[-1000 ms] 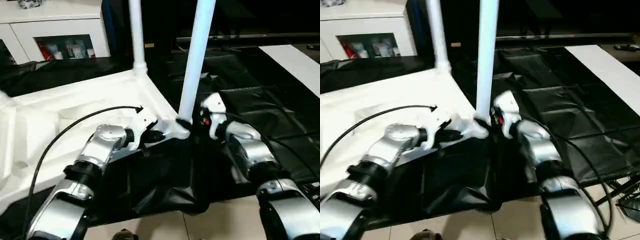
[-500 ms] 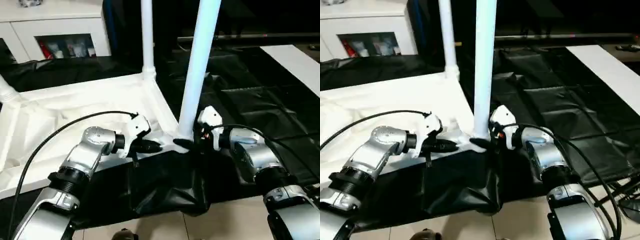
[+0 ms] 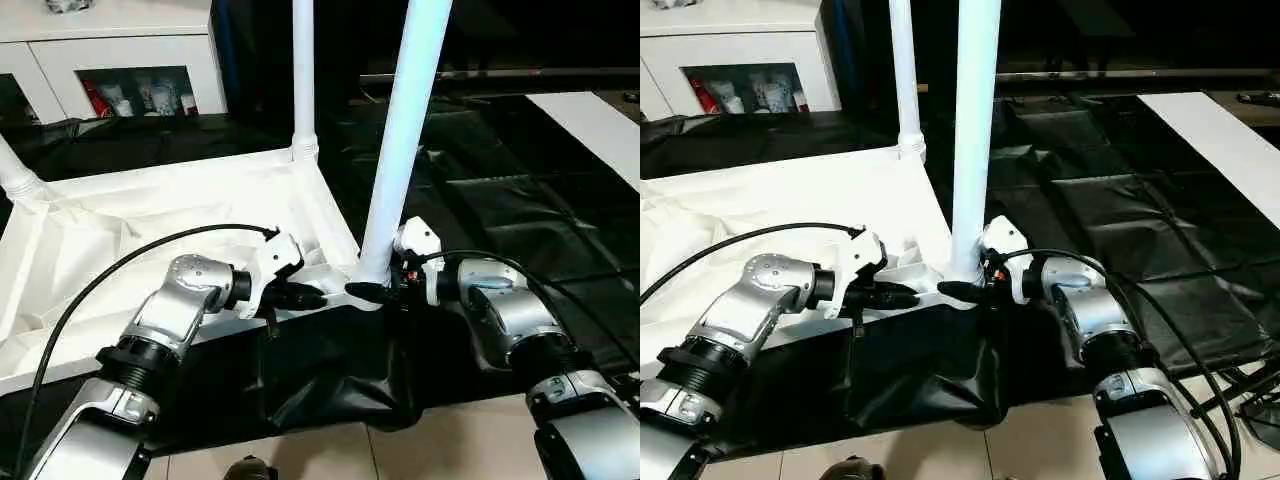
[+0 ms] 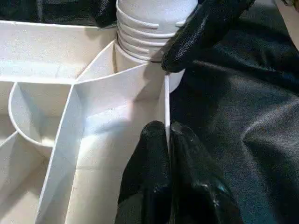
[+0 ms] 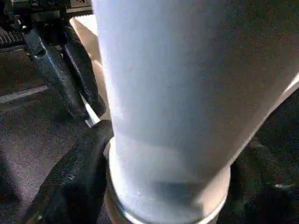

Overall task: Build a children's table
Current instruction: Rotate leg to tighten

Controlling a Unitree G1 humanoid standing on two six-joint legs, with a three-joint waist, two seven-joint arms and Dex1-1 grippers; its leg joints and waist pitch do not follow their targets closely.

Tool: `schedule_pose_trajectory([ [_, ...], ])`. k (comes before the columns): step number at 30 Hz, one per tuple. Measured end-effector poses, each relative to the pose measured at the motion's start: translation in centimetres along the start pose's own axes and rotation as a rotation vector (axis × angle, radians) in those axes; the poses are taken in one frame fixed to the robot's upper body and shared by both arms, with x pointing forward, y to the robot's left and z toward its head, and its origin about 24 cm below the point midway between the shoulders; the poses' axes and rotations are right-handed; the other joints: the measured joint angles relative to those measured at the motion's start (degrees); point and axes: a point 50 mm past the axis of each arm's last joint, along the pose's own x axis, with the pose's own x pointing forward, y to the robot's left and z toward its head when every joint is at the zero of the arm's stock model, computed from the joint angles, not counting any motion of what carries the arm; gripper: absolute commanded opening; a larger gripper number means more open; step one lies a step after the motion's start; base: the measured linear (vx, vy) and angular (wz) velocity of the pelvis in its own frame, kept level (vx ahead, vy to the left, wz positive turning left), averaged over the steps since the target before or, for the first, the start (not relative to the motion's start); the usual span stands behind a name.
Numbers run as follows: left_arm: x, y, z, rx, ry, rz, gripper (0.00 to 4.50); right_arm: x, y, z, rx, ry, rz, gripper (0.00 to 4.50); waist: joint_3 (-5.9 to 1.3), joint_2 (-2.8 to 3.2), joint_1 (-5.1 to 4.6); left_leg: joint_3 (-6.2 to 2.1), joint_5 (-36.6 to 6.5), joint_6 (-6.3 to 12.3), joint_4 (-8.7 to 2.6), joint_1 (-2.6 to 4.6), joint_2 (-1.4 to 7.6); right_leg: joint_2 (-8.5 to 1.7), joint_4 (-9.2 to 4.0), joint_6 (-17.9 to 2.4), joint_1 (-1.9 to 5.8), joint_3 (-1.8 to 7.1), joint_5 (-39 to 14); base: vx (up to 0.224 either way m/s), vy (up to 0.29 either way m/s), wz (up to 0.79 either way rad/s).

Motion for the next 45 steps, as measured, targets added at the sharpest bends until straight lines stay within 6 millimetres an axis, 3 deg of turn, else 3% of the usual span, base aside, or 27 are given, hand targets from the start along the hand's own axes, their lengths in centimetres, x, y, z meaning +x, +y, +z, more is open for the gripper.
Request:
schedule_pose_trajectory([
  [12, -0.1, 0.0, -0.1, -0.004, 0.003, 0.021, 0.0, 0.3, 0.0, -0.2, 0.021, -0.011, -0.021, 2.77, -0.05, -0.11, -0.03, 0.0, 0.0, 0.0, 0.0, 0.02, 0.01, 0.0, 0.03, 0.0, 0.0, 0.0, 0.0, 0.0, 0.0, 0.0],
  [18, 2.0, 1.6, 0.7, -0.047, -0.012, 0.213, 0.0, 2.3, -1.5, -0.1, 0.149, -0.022, -0.359, 2.76, -0.07, -0.21, -0.3, -0.01, 0.0, -0.02, 0.04, 0.17, 0.0, 0.0, 0.12, -0.1, 0.05, 0.02, 0.1, 0.0, 0.0, 0.0],
  [22, 4.1, 2.4, 2.0, -0.089, -0.016, 0.337, 0.0, 4.3, -2.4, 0.6, 0.275, -0.025, -0.663, 2.76, -0.08, -0.22, -1.11, -0.01, 0.0, -0.04, 0.05, 0.12, -0.02, 0.0, 0.09, -0.1, 0.04, 0.02, 0.1, 0.0, 0.0, 0.0],
  [28, 5.6, 2.6, 3.1, -0.116, -0.026, 0.39, 0.0, 5.3, -2.8, 1.5, 0.341, -0.014, -0.836, 2.76, -0.08, -0.22, -1.08, -0.01, 0.0, -0.02, 0.04, -0.05, -0.02, 0.0, -0.04, 0.0, -0.02, 0.01, 0.0, 0.0, 0.0, 0.0],
  [32, 5.6, 2.7, 3.0, -0.116, -0.026, 0.392, 0.0, 5.5, -2.8, 1.5, 0.352, -0.019, -0.845, 2.76, -0.07, -0.23, -1.13, -0.01, 0.0, -0.01, 0.04, -0.05, -0.02, 0.0, -0.04, 0.0, -0.02, 0.01, 0.0, 0.0, 0.0, 0.0],
  [35, 5.4, 2.7, 2.9, -0.116, -0.025, 0.389, 0.0, 5.6, -2.8, 1.6, 0.364, -0.033, -0.829, 3.46, -0.04, -0.28, -1.33, -0.01, 0.0, -0.01, 0.04, -0.04, -0.02, 0.0, -0.01, 0.0, -0.03, 0.01, 0.0, 0.0, 0.0, 0.0],
  [40, 3.9, 3.3, 2.3, -0.118, -0.025, 0.403, 0.0, 5.9, -2.4, 1.9, 0.359, -0.073, -0.735, 3.88, 0.0, -0.34, -2.47, -0.02, 0.0, -0.02, 0.03, 0.0, 0.0, 0.02, 0.08, 0.0, -0.13, 0.01, 0.1, 0.0, 0.0, 0.0],
  [45, 2.7, 3.3, 1.7, -0.095, -0.024, 0.373, 0.0, 5.0, -2.5, 1.7, 0.256, -0.068, -0.632, 3.96, 0.0, -0.34, -2.35, -0.01, 0.0, -0.02, 0.0, -0.04, 0.03, 0.04, 0.07, 0.0, -0.17, 0.0, 0.1, 0.0, 0.0, 0.0],
])
